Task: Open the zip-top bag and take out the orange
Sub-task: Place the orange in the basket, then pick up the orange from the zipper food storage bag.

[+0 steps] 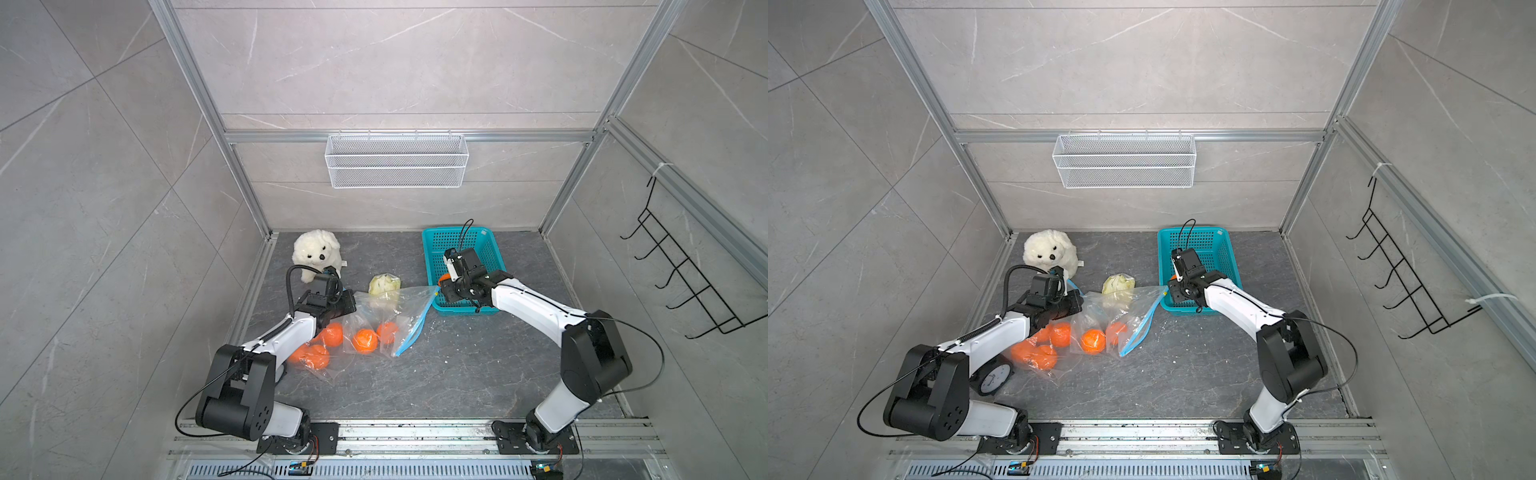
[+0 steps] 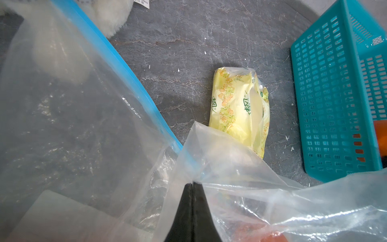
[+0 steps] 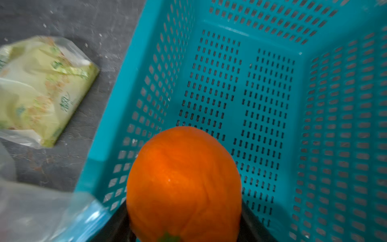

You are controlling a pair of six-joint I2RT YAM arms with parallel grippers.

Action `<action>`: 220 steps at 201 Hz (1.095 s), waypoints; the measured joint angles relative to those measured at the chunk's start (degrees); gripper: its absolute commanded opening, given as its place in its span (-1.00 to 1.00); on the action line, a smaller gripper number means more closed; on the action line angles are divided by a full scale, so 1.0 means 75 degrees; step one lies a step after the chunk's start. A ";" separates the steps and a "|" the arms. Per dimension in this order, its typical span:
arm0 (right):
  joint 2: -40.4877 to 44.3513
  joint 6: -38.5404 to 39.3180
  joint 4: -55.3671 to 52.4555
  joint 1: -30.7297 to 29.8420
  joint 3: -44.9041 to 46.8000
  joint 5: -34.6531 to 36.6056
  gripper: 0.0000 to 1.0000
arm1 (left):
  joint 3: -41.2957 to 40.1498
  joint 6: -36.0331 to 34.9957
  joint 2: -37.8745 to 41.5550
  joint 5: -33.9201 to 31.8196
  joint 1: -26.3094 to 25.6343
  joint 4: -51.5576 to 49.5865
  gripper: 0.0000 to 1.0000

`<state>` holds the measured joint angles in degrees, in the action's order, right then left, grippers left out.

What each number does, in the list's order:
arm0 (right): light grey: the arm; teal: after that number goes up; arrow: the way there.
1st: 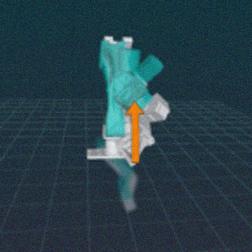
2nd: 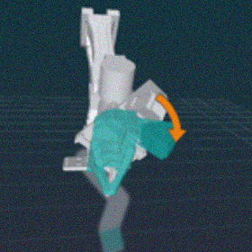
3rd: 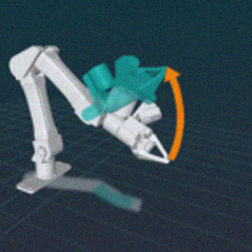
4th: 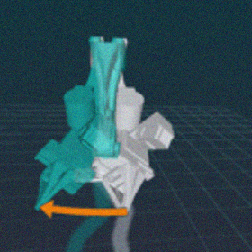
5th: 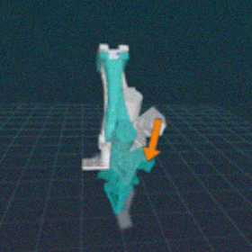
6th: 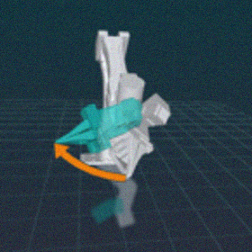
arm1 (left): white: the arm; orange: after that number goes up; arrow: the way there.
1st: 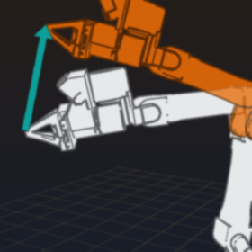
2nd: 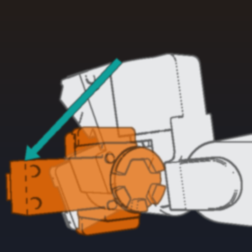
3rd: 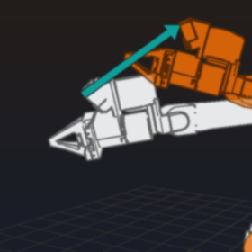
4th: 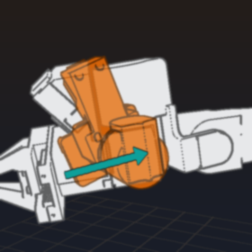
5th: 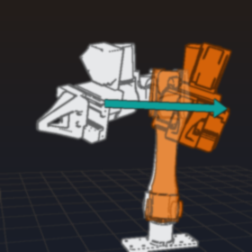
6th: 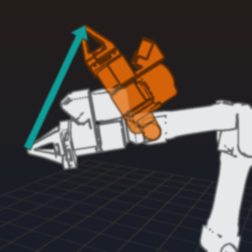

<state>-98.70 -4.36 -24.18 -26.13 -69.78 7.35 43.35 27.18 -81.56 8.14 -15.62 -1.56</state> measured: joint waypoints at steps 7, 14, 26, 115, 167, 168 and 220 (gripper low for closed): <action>-0.0140 0.0000 -0.0041 0.0055 0.0003 -0.0105 -0.14 | 0.0000 0.0000 0.0000 0.0020 0.0000 0.0012 -1.00; -0.0271 -0.0012 -0.0087 0.0099 0.0003 -0.0236 -0.14 | 0.0000 0.0000 0.0000 0.0070 0.0003 0.0029 -1.00; -0.0423 -0.0052 -0.0099 0.0154 -0.0015 -0.0417 -0.13 | 0.0000 0.0000 0.0000 0.0149 0.0000 0.0052 -1.00; -0.0533 -0.0219 0.0358 0.0248 0.0312 -0.0801 0.99 | -0.0041 0.0006 0.0000 0.0399 -0.0012 0.0166 -1.00; 0.1682 -0.0286 0.2498 0.0271 0.2124 -0.0294 0.99 | -0.0114 0.0026 0.0283 0.0396 -0.0020 0.0181 -0.77; 0.1722 -0.0294 0.2535 0.0274 0.2151 -0.0291 0.99 | -0.0114 0.0023 0.0289 0.0396 -0.0020 0.0184 -0.77; 0.2398 -0.0484 0.3252 0.0522 0.2040 -0.1932 0.13 | -0.0172 0.0143 0.0863 0.0391 -0.0020 0.0134 0.22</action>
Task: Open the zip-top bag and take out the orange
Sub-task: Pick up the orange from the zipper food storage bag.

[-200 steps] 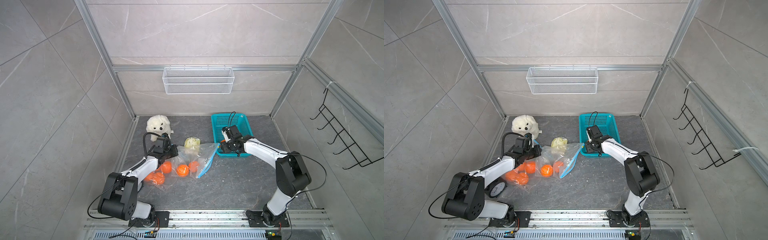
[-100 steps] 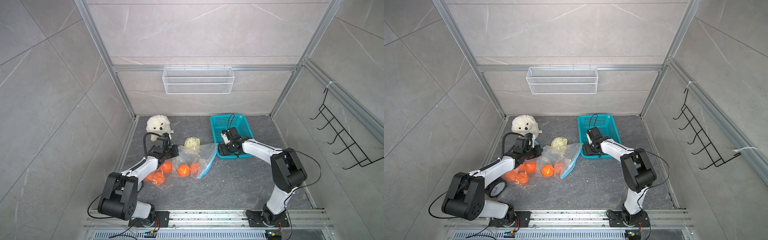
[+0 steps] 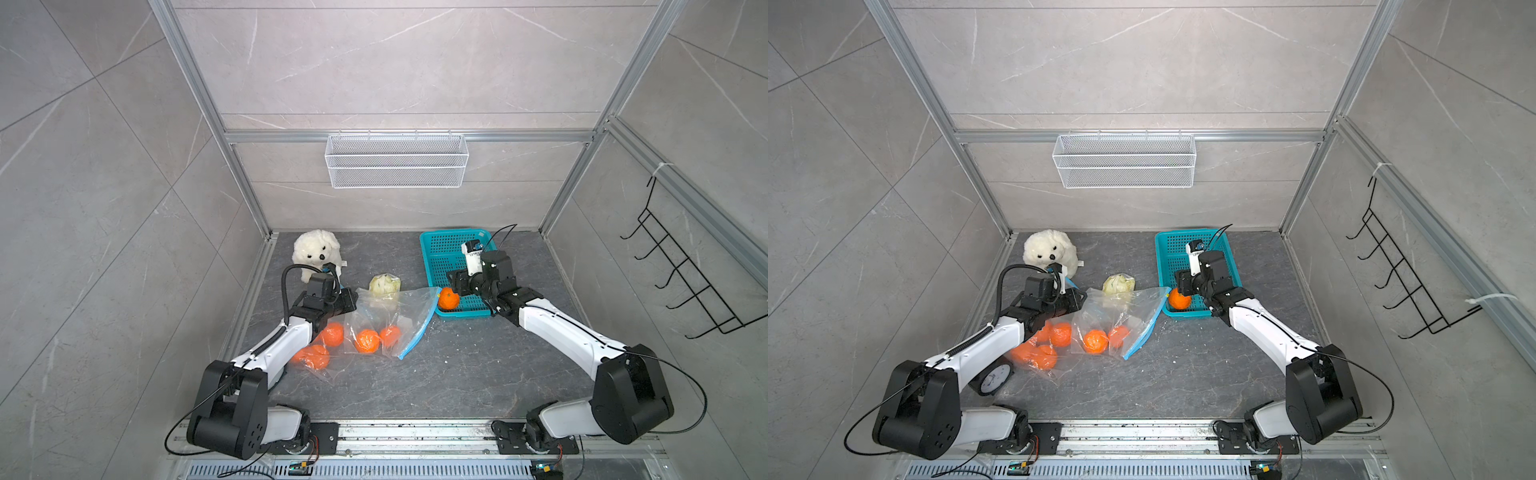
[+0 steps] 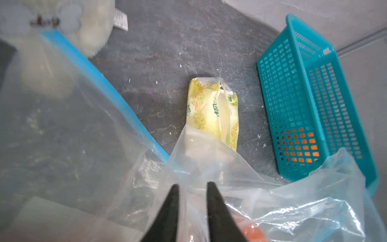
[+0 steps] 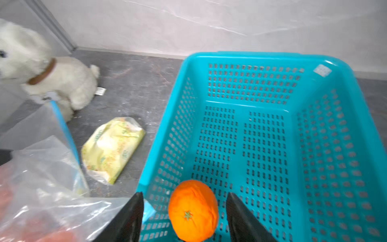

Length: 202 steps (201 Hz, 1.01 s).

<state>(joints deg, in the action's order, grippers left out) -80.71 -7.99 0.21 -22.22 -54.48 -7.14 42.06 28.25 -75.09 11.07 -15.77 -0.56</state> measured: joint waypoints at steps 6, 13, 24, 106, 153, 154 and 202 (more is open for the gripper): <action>0.0163 -0.0006 0.0128 -0.0047 0.0219 -0.0187 0.05 | -0.0061 0.0038 0.0119 -0.0023 -0.0003 0.0003 0.34; 0.0469 -0.0015 0.0227 -0.0134 0.0597 -0.0399 -0.01 | -0.0149 0.0061 0.0277 -0.0041 -0.0003 -0.0003 0.40; 0.0965 -0.0032 0.0262 -0.0309 0.1169 -0.0612 -0.19 | -0.0294 0.0058 0.0577 -0.0087 -0.0009 -0.0055 0.40; 0.2264 0.0006 0.0137 -0.2617 0.3025 -0.0536 -0.72 | -0.0688 0.0178 0.2046 -0.1285 -0.2049 -0.0440 -0.20; 0.0702 0.0265 0.0746 -0.3168 0.2573 -0.0533 -0.80 | -0.0653 0.0184 0.0195 -0.1495 -0.2515 0.0169 -0.78; 0.0676 0.0265 0.0752 -0.3168 0.2550 -0.0533 -0.80 | -0.0653 0.0175 0.0172 -0.1498 -0.2515 0.0166 -0.78; -0.0752 0.0697 0.0927 -0.3194 0.1180 -0.0446 -0.79 | -0.0688 0.0245 -0.0554 -0.1498 -0.2515 0.0836 -0.84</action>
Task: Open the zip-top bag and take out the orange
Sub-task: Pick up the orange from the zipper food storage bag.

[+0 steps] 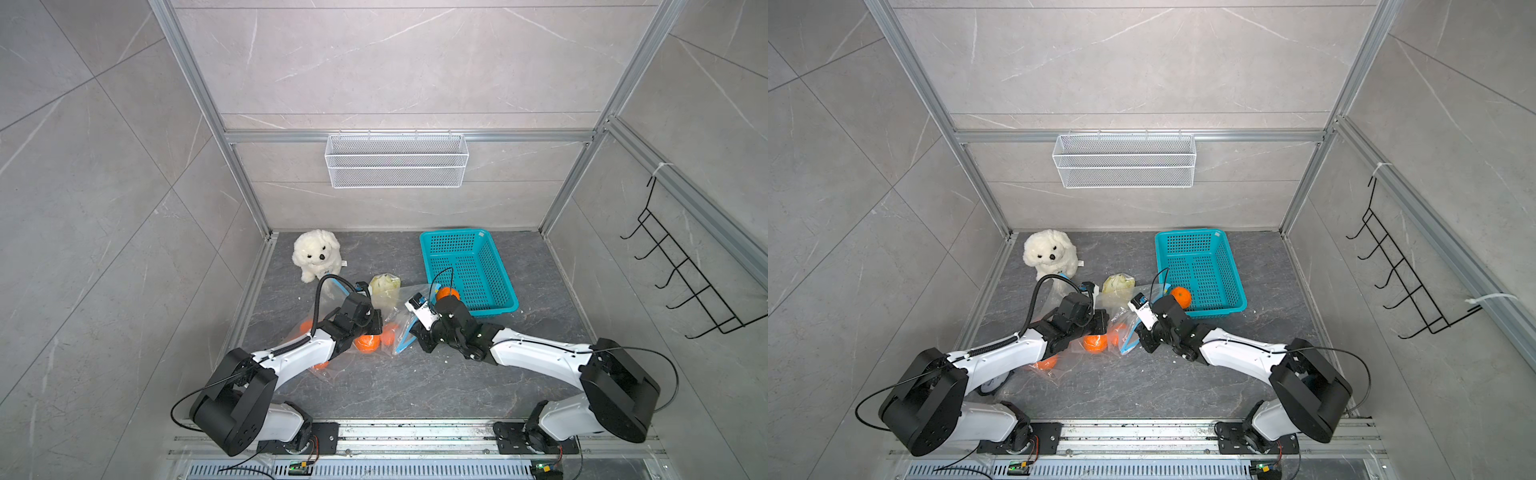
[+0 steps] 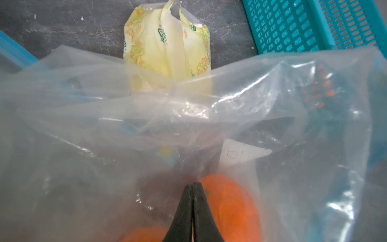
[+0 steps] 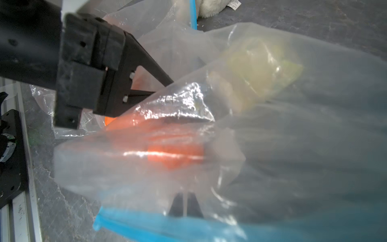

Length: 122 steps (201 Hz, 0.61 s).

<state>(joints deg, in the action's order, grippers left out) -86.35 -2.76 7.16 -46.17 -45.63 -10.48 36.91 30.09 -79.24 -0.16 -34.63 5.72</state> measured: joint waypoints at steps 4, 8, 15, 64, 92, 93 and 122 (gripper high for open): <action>-0.0128 0.0035 0.0009 0.0000 -0.0102 -0.0006 -0.79 | -0.0015 0.0003 -0.0032 0.0000 0.0000 0.0085 -0.86; -0.0219 0.0064 0.0009 0.0000 -0.0172 0.0003 -0.79 | -0.0023 0.0006 -0.0052 0.0003 0.0000 0.0128 -0.88; -0.0423 0.0125 0.0015 0.0000 -0.0318 0.0000 -0.79 | -0.0029 0.0015 -0.0140 0.0017 0.0000 0.0254 -0.90; -0.1757 0.0460 -0.0035 0.0000 -0.1297 0.0032 -0.71 | -0.0050 -0.0076 -0.0699 0.0009 0.0003 0.0982 -1.00; -0.2171 0.0597 -0.0163 0.0015 -0.1821 0.0082 -0.54 | -0.0189 -0.0172 -0.0699 -0.0207 0.0009 0.1250 -1.00; -0.2180 0.0615 -0.0172 0.0015 -0.1833 0.0082 -0.53 | -0.0189 -0.0175 -0.0699 -0.0219 0.0009 0.1253 -1.00; -0.2119 0.0653 -0.0353 0.0032 -0.1830 -0.0064 0.00 | -0.0195 -0.0353 -0.0699 -0.0356 0.0017 0.1244 -0.90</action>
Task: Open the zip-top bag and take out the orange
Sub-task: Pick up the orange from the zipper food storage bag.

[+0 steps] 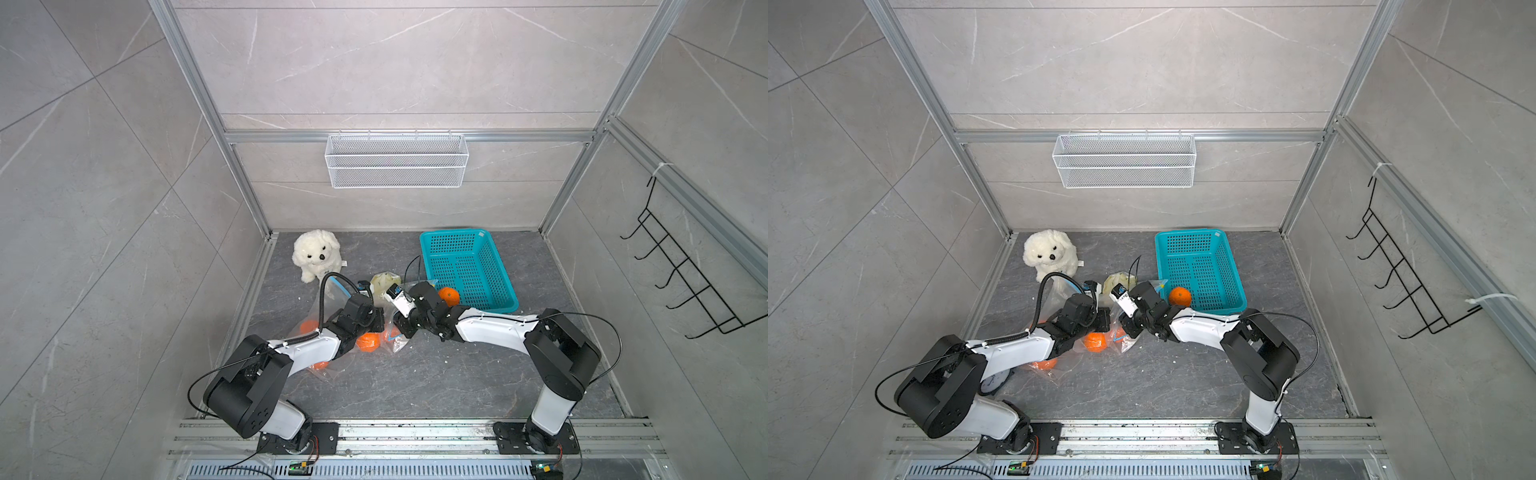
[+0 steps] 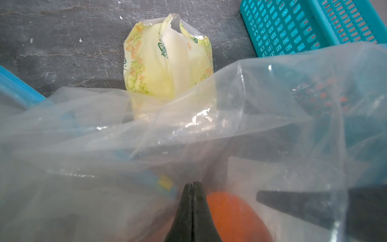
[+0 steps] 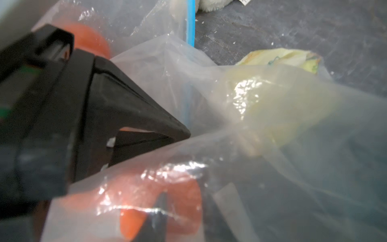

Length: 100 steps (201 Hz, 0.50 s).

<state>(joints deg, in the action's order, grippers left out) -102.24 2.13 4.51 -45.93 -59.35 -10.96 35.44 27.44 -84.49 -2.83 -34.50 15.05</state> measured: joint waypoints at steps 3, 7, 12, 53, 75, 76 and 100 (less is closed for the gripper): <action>0.0029 -0.0047 -0.0006 0.0006 0.0032 -0.0015 0.02 | 0.0000 -0.0015 0.0000 -0.0003 0.0000 -0.0003 -0.88; 0.0076 -0.0017 -0.0026 0.0006 0.0087 -0.0076 0.04 | 0.0000 -0.0041 0.0003 -0.0012 0.0000 -0.0006 -0.86; 0.0152 -0.0017 -0.0061 0.0012 0.0163 -0.0157 0.06 | 0.0000 -0.0067 0.0003 -0.0015 0.0000 -0.0003 -0.81; 0.0466 -0.0020 -0.0233 0.0009 0.0568 -0.0912 0.19 | 0.0000 -0.0178 0.0358 0.0087 0.0000 -0.0117 -0.40; 0.0466 -0.0029 -0.0198 0.0003 0.0624 -0.1177 0.21 | -0.0032 -0.0169 0.0982 0.0198 0.0000 -0.0245 -0.38; 0.0466 -0.0038 -0.0192 0.0003 0.0635 -0.1195 0.21 | -0.0032 -0.0169 0.1005 0.0198 0.0000 -0.0248 -0.38; 0.0466 -0.0146 -0.0119 -0.0003 0.0801 -0.1486 0.40 | -0.0149 -0.0140 0.1711 0.0187 -0.0003 -0.0603 -0.42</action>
<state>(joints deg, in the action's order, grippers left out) -98.74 1.04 3.62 -45.95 -53.34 -22.11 34.33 26.39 -71.66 -1.43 -34.52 10.52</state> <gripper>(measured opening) 0.687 0.308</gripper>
